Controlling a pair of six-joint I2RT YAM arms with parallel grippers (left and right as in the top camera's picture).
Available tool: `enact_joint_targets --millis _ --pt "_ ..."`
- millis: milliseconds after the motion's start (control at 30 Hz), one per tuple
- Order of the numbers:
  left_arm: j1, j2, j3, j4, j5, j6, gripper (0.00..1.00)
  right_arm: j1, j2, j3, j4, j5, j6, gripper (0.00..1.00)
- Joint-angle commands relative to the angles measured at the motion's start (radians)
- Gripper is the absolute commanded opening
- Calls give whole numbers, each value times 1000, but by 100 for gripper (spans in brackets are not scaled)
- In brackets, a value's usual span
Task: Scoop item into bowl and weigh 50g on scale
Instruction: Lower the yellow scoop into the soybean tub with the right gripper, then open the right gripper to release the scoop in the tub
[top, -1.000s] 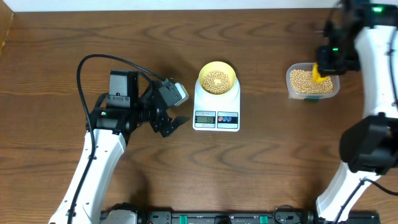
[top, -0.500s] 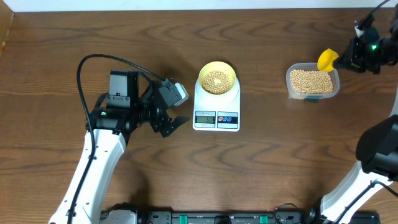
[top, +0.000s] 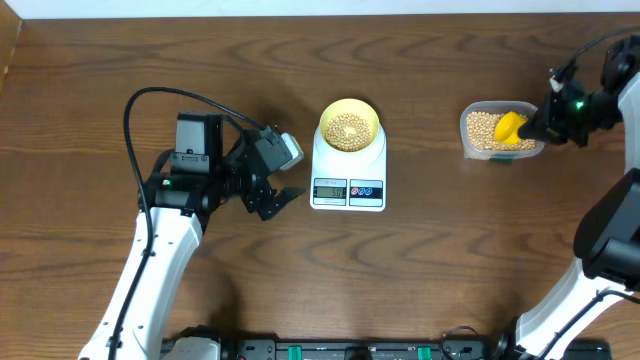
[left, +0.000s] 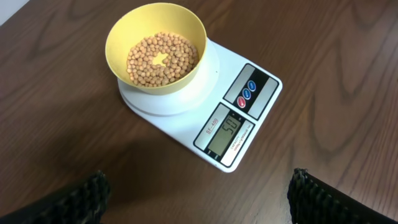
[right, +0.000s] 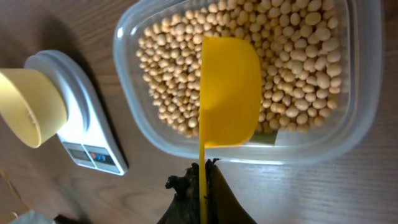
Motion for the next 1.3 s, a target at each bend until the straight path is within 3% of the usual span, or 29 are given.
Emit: enact_joint_targets --millis 0,33,100,167,200,333,700,1267 --pt "3 3 30 0 -5 17 93 -5 -16 -30 36 -21 32 2" --pt "3 3 30 0 -5 17 93 -5 -16 -37 45 -21 48 5" --pt "3 3 30 0 -5 17 93 -5 -16 -50 56 -22 80 22" --pt "3 3 30 0 -5 17 93 -5 -16 -55 42 -21 106 57" --pt "3 3 30 0 -5 17 93 -5 -16 -55 31 -21 105 69" --pt "3 3 30 0 -5 16 93 -16 -16 -53 -31 25 115 99" --pt "3 3 30 0 -5 17 93 -121 -133 -51 -109 206 193 99" --pt "3 3 29 0 -5 17 93 -111 -568 -51 -42 211 208 99"
